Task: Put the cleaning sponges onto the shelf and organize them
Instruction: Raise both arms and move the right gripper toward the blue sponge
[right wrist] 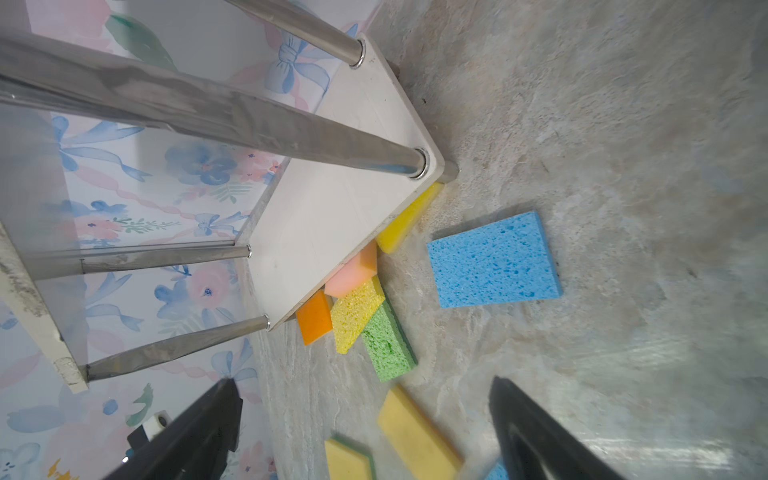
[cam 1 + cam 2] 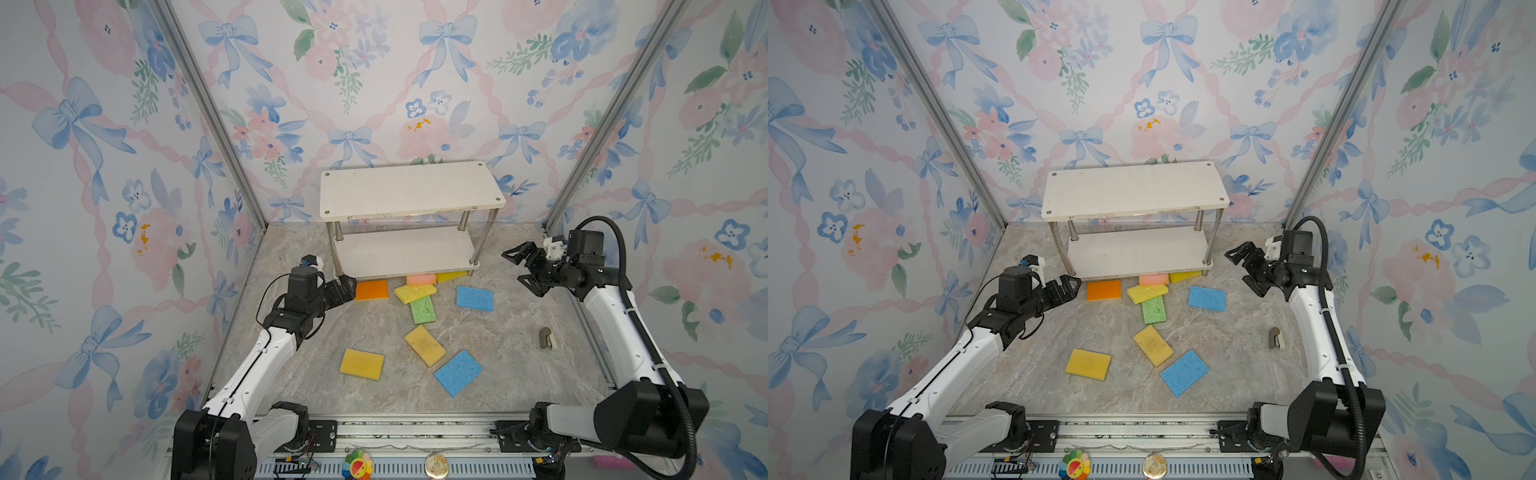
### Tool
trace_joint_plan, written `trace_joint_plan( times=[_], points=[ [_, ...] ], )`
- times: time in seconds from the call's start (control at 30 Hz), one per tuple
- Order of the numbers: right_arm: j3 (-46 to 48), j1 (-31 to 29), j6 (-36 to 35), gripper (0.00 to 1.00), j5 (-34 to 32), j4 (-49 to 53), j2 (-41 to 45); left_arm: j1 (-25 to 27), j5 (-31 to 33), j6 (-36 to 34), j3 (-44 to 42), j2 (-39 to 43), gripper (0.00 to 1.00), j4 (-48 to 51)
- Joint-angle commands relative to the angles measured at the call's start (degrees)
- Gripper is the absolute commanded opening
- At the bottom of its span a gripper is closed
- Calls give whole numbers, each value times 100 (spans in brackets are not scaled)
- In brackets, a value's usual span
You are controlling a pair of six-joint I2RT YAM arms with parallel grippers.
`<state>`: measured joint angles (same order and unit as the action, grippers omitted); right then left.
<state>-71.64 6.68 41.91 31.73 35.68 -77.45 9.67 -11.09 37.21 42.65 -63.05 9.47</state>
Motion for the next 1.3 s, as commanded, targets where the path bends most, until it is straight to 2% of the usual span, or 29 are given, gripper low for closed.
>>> trace_joint_plan(
  times=[0.0,0.07,0.13,0.37,0.67,0.9,0.97,1.07,1.17,1.27],
  points=[
    [-195,-9,377,97,229,-406,-287,-138,119,192,31,92,98,142],
    [-205,-15,469,99,230,-583,-478,-226,142,204,45,-42,98,142],
    [-352,-70,268,100,145,-428,-656,-287,172,200,131,-183,97,134],
    [-486,-228,-28,86,53,-632,-1333,-376,203,163,638,-832,92,97],
    [-785,-405,-152,85,1,-819,-2015,-371,200,131,1059,-1523,91,37],
    [-987,-500,-572,87,45,-1055,-2072,-378,279,85,1155,-1622,91,37],
    [-1124,-605,-1063,88,-27,-985,-2064,-379,242,85,1175,-1656,91,37],
    [-1135,-823,-1429,90,-278,-635,-1990,-378,168,126,1126,-1630,91,33],
    [-710,-989,-1210,89,-447,-628,-1915,-378,204,187,981,-1545,91,13],
    [-1,-1108,-489,86,-626,-1132,-1771,-378,137,260,835,-1461,92,-35]
  ],
)
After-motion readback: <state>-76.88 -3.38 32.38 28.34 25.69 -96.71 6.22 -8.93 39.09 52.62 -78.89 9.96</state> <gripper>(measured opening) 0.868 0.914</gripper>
